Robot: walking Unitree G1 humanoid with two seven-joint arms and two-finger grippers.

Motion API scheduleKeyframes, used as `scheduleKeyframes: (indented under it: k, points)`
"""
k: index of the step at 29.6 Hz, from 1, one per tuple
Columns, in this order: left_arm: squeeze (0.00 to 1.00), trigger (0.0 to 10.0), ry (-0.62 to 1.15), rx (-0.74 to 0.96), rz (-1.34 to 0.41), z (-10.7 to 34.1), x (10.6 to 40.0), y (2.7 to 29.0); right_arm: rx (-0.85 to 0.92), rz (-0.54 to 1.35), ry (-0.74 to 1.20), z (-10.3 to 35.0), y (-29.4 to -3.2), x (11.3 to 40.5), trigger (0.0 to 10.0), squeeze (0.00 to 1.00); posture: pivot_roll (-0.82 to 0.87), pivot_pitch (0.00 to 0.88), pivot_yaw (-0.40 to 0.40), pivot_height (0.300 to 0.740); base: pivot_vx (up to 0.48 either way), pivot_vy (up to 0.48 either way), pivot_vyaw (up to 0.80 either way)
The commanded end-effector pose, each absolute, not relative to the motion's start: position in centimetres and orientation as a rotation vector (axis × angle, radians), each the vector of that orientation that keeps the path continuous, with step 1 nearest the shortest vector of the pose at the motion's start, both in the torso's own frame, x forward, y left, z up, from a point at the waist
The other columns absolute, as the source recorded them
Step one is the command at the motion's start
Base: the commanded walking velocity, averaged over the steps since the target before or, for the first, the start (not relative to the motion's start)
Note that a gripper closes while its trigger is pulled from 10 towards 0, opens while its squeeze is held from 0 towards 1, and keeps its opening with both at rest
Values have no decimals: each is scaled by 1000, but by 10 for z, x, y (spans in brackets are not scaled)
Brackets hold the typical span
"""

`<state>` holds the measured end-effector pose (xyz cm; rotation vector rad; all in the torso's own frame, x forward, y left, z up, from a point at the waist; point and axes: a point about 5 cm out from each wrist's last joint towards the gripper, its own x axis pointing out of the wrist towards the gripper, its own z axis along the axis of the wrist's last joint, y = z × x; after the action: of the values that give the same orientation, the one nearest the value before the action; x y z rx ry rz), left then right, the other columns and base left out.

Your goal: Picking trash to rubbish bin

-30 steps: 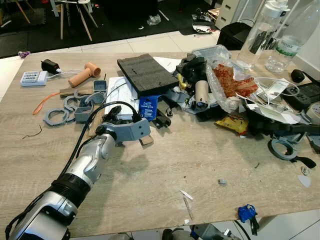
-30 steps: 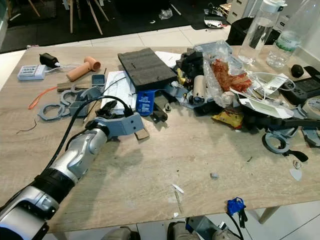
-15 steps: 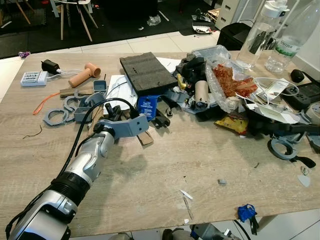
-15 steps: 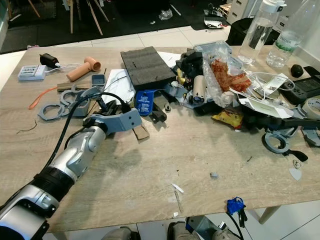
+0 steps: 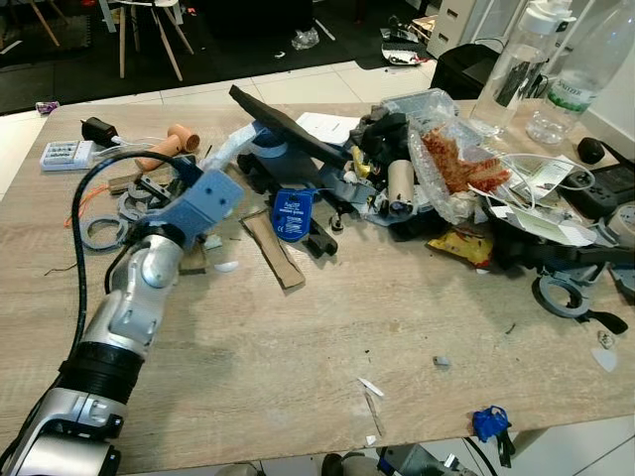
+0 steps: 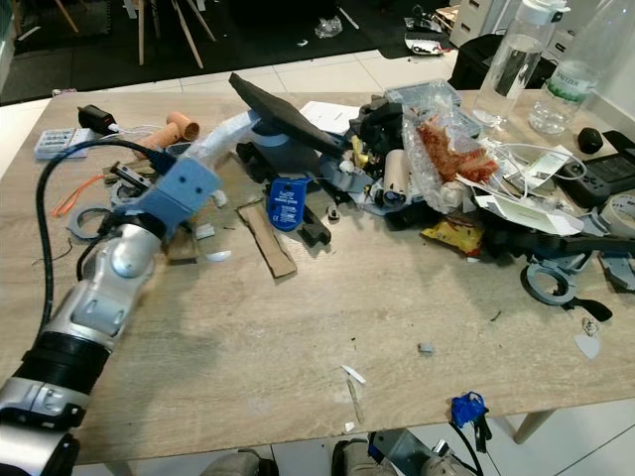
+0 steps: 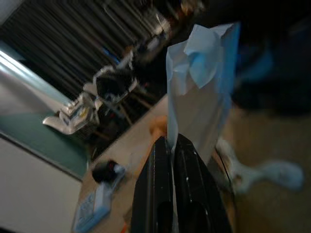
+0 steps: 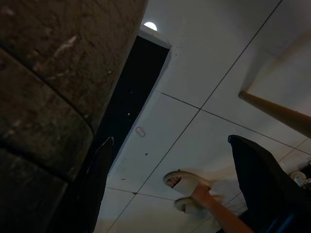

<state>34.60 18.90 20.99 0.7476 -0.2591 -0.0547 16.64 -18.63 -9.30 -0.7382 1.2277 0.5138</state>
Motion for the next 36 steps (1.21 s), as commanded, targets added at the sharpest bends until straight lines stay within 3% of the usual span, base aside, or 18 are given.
scheduleKeyframes:
  k: [1, 2, 6, 9, 10, 11, 13, 14, 15, 16, 27, 36]
  points:
    - [0, 549, -288, 732, -94, 214, 343, 188, -674, 562, 1212, -97, -169, 161, 10000, 0, 53, 137, 1, 740, 0, 0, 0]
    - [0, 1843, -323, 688, -155, 222, 338, 187, -676, 564, 1212, -97, -169, 161, 10000, 0, 56, 138, 0, 740, 0, 0, 0]
    - [0, 1451, -354, 563, -222, 229, 331, 189, -678, 566, 1212, -97, -169, 162, 10000, 0, 58, 141, -2, 740, 0, 0, 0]
    - [0, 2078, -405, 336, -369, 239, 316, 191, -678, 566, 1211, -96, -169, 162, 10000, 0, 58, 141, -2, 740, 0, 0, 0]
    - [0, 2078, -405, 336, -369, 239, 316, 191, -678, 566, 1211, -96, -169, 162, 10000, 0, 58, 141, -2, 740, 0, 0, 0]
    - [0, 4039, -426, 279, -460, 242, 306, 190, -678, 565, 1211, -96, -169, 162, 10000, 0, 53, 140, -4, 740, 0, 0, 0]
    - [0, 4039, -433, 274, -491, 243, 302, 190, -679, 565, 1211, -96, -170, 162, 10000, 0, 54, 140, -4, 740, 0, 0, 0]
    - [0, 7059, -441, 251, -547, 245, 296, 188, -679, 565, 1211, -96, -170, 162, 10000, 0, 56, 140, -6, 740, 0, 0, 0]
    - [0, 7059, -445, 236, -583, 246, 292, 187, -680, 565, 1211, -96, -170, 162, 10000, 0, 56, 140, -6, 740, 0, 0, 0]
    - [0, 10000, -461, 187, -622, 249, 286, 186, -681, 566, 1210, -96, -170, 162, 10000, 0, 56, 141, -7, 740, 0, 0, 0]
    - [0, 10000, -502, -75, -711, 255, 267, 183, -688, 571, 1208, -96, -171, 163, 10000, 0, 61, 138, -12, 740, 0, 0, 0]
    - [0, 10000, -412, -231, -820, 235, 256, 151, -700, 581, 1204, -95, -171, 165, 10000, 0, 75, 139, -24, 740, -127, 0, 0]
